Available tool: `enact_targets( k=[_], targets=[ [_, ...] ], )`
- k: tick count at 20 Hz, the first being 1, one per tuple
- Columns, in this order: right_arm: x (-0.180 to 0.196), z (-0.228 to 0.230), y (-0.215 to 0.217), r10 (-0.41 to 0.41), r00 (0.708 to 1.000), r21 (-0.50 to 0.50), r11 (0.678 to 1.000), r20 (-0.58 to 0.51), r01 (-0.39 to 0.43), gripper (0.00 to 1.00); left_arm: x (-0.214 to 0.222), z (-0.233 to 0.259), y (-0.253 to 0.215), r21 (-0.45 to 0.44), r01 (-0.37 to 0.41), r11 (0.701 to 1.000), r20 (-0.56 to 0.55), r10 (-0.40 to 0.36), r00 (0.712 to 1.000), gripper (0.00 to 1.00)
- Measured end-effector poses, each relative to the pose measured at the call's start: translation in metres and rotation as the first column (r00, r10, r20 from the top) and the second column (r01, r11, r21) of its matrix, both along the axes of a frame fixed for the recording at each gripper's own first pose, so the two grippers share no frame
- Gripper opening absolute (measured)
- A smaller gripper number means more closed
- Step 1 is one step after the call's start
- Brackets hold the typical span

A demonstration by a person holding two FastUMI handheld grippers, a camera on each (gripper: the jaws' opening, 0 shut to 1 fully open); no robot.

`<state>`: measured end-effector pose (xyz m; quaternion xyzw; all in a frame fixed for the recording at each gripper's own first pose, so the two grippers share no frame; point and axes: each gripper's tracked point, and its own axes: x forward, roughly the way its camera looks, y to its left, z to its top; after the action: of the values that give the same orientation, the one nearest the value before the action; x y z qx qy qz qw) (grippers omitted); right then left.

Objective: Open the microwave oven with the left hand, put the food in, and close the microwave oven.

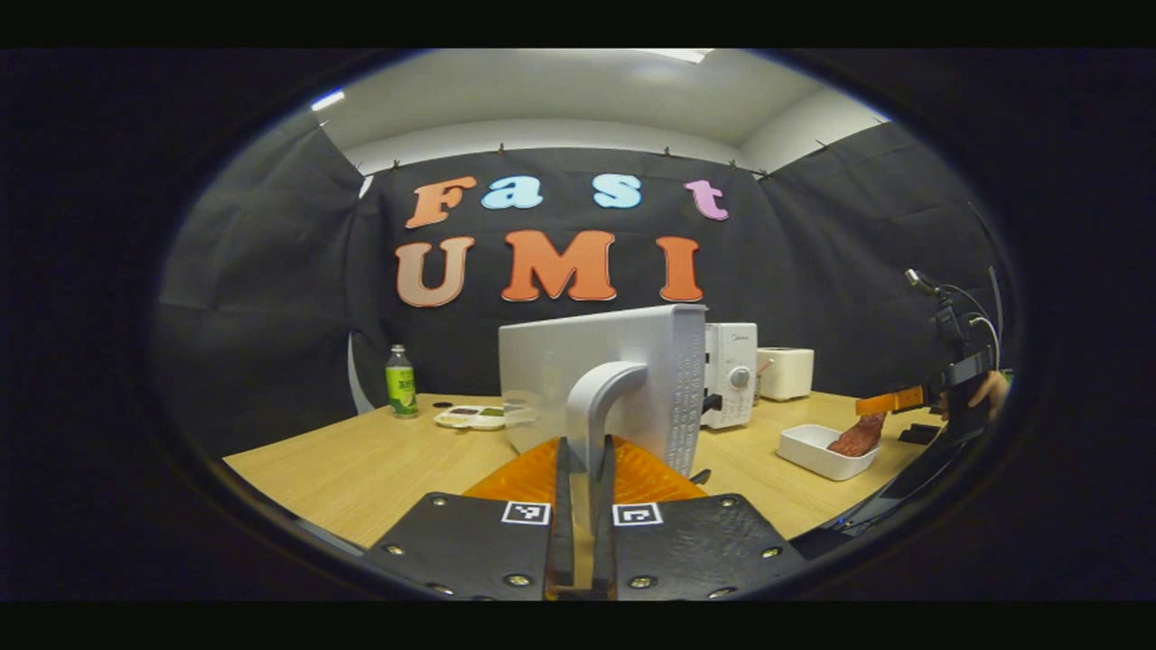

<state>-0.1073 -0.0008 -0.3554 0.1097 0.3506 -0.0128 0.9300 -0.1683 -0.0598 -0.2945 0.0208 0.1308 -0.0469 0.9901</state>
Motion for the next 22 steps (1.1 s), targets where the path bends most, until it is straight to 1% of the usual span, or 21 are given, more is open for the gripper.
enact_targets(
  k=[1, 2, 4, 7, 8, 9, 10, 14, 16, 17, 18, 19, 20, 21, 22],
  targets=[
    [0.0, -0.002, 0.001, 0.001, 1.0, -0.006, 1.0, -0.005, -0.001, 0.92, -0.002, 0.002, 0.015, 0.016, -0.022, 1.0, 0.01, 0.022, 1.0, 0.1],
    [-0.001, -0.005, 0.002, 0.001, 1.0, -0.014, 1.0, -0.014, -0.001, 0.92, -0.003, 0.004, 0.03, 0.029, -0.042, 0.999, 0.017, 0.042, 0.999, 0.07],
    [-0.002, -0.008, 0.006, -0.004, 0.999, -0.013, 1.0, -0.032, 0.003, 0.89, -0.004, 0.005, 0.056, 0.038, -0.073, 0.997, 0.023, 0.072, 0.997, 0.09],
    [-0.005, -0.014, 0.013, -0.006, 0.998, 0.019, 1.0, -0.068, 0.007, 0.86, -0.004, 0.004, 0.076, 0.015, -0.045, 0.999, 0.02, 0.045, 0.999, 0.09],
    [-0.006, -0.017, 0.013, -0.009, 0.997, 0.025, 1.0, -0.08, 0.011, 0.86, -0.004, 0.005, 0.082, 0.015, -0.032, 0.999, 0.018, 0.031, 0.999, 0.06],
    [-0.005, -0.016, 0.014, -0.015, 0.997, 0.042, 0.999, -0.08, 0.018, 0.84, -0.004, 0.004, 0.088, 0.014, -0.013, 1.0, 0.018, 0.013, 1.0, 0.11],
    [-0.005, -0.016, 0.015, -0.025, 0.996, 0.057, 0.998, -0.085, 0.03, 0.84, -0.004, 0.004, 0.095, 0.014, 0.0, 1.0, 0.016, 0.0, 1.0, 0.08],
    [-0.008, -0.019, 0.024, -0.048, 0.991, 0.119, 0.991, -0.128, 0.064, 0.74, 0.0, 0.0, 0.118, -0.015, 0.043, 0.999, -0.002, -0.043, 0.999, 0.08],
    [-0.007, -0.018, 0.026, -0.065, 0.988, 0.141, 0.986, -0.144, 0.085, 0.67, 0.0, 0.001, 0.123, -0.009, 0.053, 0.999, 0.003, -0.053, 0.999, 0.09],
    [-0.008, -0.018, 0.026, -0.07, 0.987, 0.148, 0.985, -0.148, 0.092, 0.61, 0.0, 0.001, 0.126, 0.001, 0.055, 0.998, -0.003, -0.055, 0.998, 0.11],
    [-0.007, -0.016, 0.028, -0.064, 0.987, 0.154, 0.984, -0.147, 0.087, 0.56, 0.0, 0.0, 0.13, 0.004, 0.053, 0.999, -0.008, -0.052, 0.999, 0.17],
    [-0.007, -0.012, 0.029, -0.065, 0.988, 0.165, 0.982, -0.142, 0.088, 0.54, 0.001, 0.002, 0.133, 0.0, 0.048, 0.999, -0.005, -0.048, 0.999, 0.29],
    [-0.006, -0.009, 0.031, -0.063, 0.989, 0.181, 0.98, -0.137, 0.087, 0.45, 0.001, 0.003, 0.133, -0.001, 0.042, 0.999, -0.01, -0.042, 0.999, 0.41],
    [-0.005, -0.006, 0.032, -0.067, 0.989, 0.2, 0.975, -0.131, 0.092, 0.4, 0.002, 0.003, 0.134, 0.003, 0.035, 0.999, -0.012, -0.035, 0.999, 0.56],
    [-0.004, -0.003, 0.032, -0.073, 0.989, 0.223, 0.97, -0.128, 0.101, 0.37, 0.001, 0.003, 0.133, 0.009, 0.03, 1.0, -0.015, -0.03, 0.999, 0.61]
  ],
)
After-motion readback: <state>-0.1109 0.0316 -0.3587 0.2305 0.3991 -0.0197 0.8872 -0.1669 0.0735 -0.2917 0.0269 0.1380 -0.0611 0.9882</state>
